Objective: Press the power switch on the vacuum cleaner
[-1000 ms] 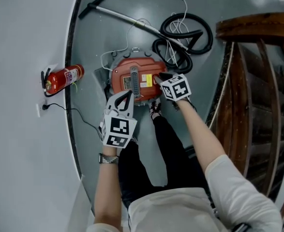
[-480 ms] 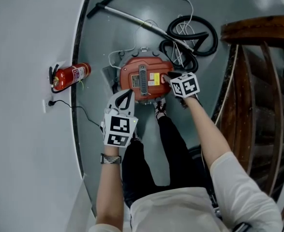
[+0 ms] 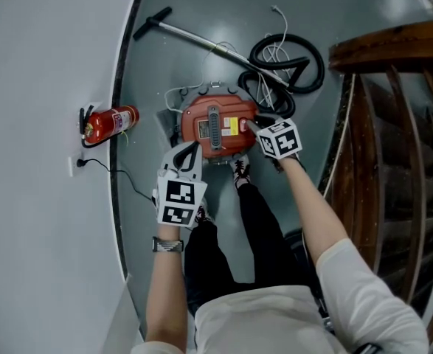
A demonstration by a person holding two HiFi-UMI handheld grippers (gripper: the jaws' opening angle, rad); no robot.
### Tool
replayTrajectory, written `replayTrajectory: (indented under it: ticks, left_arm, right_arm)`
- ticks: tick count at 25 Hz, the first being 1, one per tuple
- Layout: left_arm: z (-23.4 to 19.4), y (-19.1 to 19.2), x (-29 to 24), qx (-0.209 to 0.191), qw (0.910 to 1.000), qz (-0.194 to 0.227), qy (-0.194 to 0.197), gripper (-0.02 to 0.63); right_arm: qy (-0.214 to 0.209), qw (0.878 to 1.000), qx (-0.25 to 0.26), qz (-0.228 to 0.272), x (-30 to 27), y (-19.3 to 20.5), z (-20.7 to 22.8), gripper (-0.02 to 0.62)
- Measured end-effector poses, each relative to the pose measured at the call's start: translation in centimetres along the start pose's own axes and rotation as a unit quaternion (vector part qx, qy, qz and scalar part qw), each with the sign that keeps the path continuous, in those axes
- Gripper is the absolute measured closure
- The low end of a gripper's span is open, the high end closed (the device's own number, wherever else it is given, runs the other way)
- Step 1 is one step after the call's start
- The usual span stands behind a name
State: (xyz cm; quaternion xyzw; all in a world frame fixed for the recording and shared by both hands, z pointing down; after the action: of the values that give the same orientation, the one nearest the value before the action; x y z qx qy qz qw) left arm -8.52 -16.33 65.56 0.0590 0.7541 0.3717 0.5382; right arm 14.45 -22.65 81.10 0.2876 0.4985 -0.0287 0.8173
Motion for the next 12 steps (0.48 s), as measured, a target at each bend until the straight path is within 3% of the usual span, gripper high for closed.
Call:
replayTrajectory:
  ticks: [12]
  left_arm:
    - [0.9, -2.9, 3.2, -0.016, 0.9995, 0.021, -0.016, 0.606]
  right_arm:
    - [0.004, 0.999, 0.029, 0.025, 5.3, -2.1, -2.6, 0.515]
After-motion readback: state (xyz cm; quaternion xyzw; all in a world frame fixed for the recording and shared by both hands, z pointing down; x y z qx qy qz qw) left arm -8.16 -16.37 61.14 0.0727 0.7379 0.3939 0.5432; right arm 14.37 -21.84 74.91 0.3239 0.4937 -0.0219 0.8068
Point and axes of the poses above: the fingertips, and each gripper's own axes: x backward along the fingers, z to its right, y out of its underside, the point moved 8 cm from there along x, backward along the fingers
